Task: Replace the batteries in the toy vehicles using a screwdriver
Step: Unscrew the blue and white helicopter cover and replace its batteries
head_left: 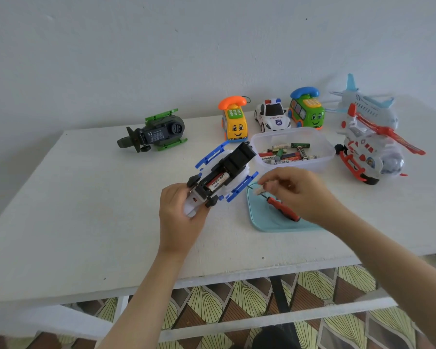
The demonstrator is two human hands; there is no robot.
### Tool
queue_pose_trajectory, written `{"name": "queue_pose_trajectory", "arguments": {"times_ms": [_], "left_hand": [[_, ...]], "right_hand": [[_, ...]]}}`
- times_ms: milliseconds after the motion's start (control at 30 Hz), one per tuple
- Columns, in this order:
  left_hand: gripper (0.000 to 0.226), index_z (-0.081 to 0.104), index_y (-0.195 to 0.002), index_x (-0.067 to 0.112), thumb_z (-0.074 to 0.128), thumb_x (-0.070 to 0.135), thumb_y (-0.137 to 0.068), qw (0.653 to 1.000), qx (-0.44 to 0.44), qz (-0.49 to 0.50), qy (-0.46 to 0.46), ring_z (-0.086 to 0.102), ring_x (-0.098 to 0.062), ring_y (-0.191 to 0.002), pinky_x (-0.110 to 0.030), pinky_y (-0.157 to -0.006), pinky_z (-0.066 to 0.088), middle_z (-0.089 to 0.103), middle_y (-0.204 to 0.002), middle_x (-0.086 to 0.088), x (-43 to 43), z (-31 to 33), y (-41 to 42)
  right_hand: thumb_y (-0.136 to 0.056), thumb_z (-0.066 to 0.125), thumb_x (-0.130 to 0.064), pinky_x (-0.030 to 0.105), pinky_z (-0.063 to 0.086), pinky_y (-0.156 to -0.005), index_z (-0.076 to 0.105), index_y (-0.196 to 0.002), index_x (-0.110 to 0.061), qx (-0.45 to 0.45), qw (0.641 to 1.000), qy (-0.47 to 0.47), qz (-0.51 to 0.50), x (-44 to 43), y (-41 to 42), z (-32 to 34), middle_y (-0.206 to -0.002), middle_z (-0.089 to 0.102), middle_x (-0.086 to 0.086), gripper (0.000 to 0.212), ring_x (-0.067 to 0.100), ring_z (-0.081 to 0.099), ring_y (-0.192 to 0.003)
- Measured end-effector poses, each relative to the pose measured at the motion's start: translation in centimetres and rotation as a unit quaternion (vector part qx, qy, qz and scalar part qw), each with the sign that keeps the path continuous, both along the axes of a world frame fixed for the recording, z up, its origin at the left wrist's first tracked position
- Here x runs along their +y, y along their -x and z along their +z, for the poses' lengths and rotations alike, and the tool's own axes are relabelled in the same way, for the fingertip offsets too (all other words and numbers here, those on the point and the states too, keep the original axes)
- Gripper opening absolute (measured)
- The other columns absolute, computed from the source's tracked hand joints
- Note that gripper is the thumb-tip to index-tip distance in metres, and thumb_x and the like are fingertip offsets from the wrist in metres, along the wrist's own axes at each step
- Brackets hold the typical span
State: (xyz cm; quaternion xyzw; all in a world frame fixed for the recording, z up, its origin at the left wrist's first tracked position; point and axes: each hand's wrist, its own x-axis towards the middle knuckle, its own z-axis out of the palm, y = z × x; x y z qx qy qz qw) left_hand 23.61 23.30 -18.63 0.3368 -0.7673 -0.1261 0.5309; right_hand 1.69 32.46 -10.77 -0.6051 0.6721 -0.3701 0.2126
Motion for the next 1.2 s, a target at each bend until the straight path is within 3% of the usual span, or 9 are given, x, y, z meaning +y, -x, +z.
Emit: {"name": "queue_pose_trajectory", "arguments": {"times_ms": [133, 300, 500, 600, 700, 800, 967, 1200], "left_hand": [[0.038, 0.065, -0.096, 0.002, 0.068, 0.036, -0.081, 1.0, -0.001, 0.004, 0.01, 0.043, -0.005, -0.093, -0.006, -0.083, 0.038, 0.054, -0.096, 0.008, 0.0, 0.0, 0.1], [0.034, 0.065, -0.095, 0.001, 0.069, 0.032, -0.082, 1.0, 0.005, 0.012, 0.018, 0.044, -0.005, -0.091, -0.005, -0.084, 0.035, 0.052, -0.094, 0.009, 0.0, 0.1, 0.1], [0.035, 0.064, -0.091, 0.001, 0.068, 0.035, -0.082, 1.0, 0.006, 0.021, 0.018, 0.042, -0.004, -0.088, -0.006, -0.082, 0.035, 0.051, -0.091, 0.009, 0.1, 0.3, 0.2], [0.035, 0.064, -0.091, 0.001, 0.067, 0.035, -0.082, 1.0, 0.003, 0.023, 0.003, 0.043, -0.005, -0.088, -0.006, -0.081, 0.035, 0.055, -0.089, 0.005, 0.0, 0.2, 0.1], [0.033, 0.064, -0.089, 0.002, 0.068, 0.033, -0.08, 1.0, 0.012, 0.024, -0.001, 0.042, -0.005, -0.088, -0.006, -0.081, 0.035, 0.053, -0.09, 0.006, -0.1, 0.2, 0.1], [0.031, 0.063, -0.087, 0.002, 0.069, 0.032, -0.079, 1.0, 0.016, 0.026, 0.001, 0.042, -0.005, -0.088, -0.006, -0.081, 0.035, 0.052, -0.09, 0.008, -0.2, 0.2, 0.1], [0.032, 0.065, -0.09, 0.001, 0.069, 0.031, -0.079, 1.0, 0.023, 0.018, -0.006, 0.043, -0.005, -0.09, -0.005, -0.083, 0.035, 0.052, -0.092, 0.008, -0.2, 0.4, 0.1], [0.031, 0.064, -0.09, 0.001, 0.068, 0.03, -0.08, 1.0, 0.017, 0.016, 0.0, 0.042, -0.004, -0.088, -0.006, -0.082, 0.035, 0.052, -0.091, 0.008, -0.2, 0.4, 0.0]], "right_hand": [[-0.079, 0.075, -0.008, 0.019, 0.053, -0.064, 0.057, -0.082, -0.019, -0.192, 0.975, 0.098, -0.05, -1.0, -3.4, -0.3, -0.076, 0.067, 0.0, 0.022, 0.007, 0.063, -0.065], [-0.085, 0.07, -0.006, 0.023, 0.055, -0.071, 0.059, -0.082, -0.012, -0.199, 0.954, 0.2, -0.1, -2.5, -6.3, -0.6, -0.076, 0.067, -0.008, 0.013, 0.008, 0.066, -0.072], [-0.087, 0.067, -0.005, 0.011, 0.049, -0.067, 0.059, -0.083, -0.008, -0.148, 0.96, 0.219, -0.095, -4.1, -7.7, -1.4, -0.075, 0.063, -0.015, 0.009, -0.004, 0.063, -0.071], [-0.09, 0.064, -0.009, 0.022, 0.055, -0.068, 0.06, -0.086, -0.005, -0.107, 0.968, 0.212, -0.081, -4.4, -8.0, -2.1, -0.076, 0.065, -0.007, 0.008, 0.006, 0.065, -0.074], [-0.092, 0.059, -0.011, 0.037, 0.054, -0.059, 0.064, -0.097, -0.004, 0.019, 0.967, 0.245, -0.063, -4.7, -7.7, -2.7, -0.083, 0.063, 0.007, 0.01, 0.02, 0.06, -0.067], [-0.091, 0.052, -0.01, 0.03, 0.047, -0.05, 0.064, -0.109, -0.001, 0.078, 0.962, 0.257, -0.049, -4.6, -7.4, -3.1, -0.086, 0.06, 0.011, 0.023, 0.017, 0.053, -0.062], [-0.086, 0.038, -0.018, 0.023, 0.028, -0.041, 0.062, -0.119, 0.006, 0.177, 0.955, 0.238, -0.023, -4.6, -7.3, -3.7, -0.067, 0.056, 0.009, 0.047, 0.018, 0.043, -0.044], [-0.083, 0.038, -0.023, 0.012, 0.016, -0.04, 0.067, -0.114, 0.0, 0.217, 0.952, 0.213, -0.023, -4.5, -7.2, -3.4, -0.061, 0.056, 0.003, 0.049, 0.011, 0.034, -0.042]]}}
